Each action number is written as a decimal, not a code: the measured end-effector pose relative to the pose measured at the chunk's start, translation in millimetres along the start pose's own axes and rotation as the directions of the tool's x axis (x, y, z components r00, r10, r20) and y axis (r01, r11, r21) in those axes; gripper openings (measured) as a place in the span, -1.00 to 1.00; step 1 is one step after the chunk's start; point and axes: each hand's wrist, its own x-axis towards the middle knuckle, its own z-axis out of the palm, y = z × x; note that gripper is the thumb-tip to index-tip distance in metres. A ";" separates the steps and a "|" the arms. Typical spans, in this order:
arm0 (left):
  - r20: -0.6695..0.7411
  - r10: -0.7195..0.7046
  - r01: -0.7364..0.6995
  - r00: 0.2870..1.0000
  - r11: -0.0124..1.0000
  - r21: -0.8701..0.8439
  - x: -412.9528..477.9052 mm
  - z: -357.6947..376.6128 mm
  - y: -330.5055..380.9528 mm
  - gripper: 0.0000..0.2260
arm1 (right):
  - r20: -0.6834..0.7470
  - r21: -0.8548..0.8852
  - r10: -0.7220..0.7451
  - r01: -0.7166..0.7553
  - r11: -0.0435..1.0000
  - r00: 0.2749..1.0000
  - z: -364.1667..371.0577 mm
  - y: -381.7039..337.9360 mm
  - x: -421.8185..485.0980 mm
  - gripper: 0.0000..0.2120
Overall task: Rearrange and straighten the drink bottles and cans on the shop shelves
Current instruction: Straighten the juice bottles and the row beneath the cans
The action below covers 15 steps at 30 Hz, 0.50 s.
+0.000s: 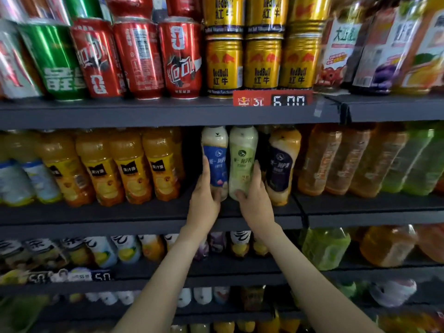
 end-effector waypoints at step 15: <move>-0.277 0.092 0.053 0.956 0.880 0.472 -21.9 55.1 41.6 -0.05 | -0.021 -0.023 -0.047 0.046 0.999 0.999 -62.6 67.7 6.5 -0.24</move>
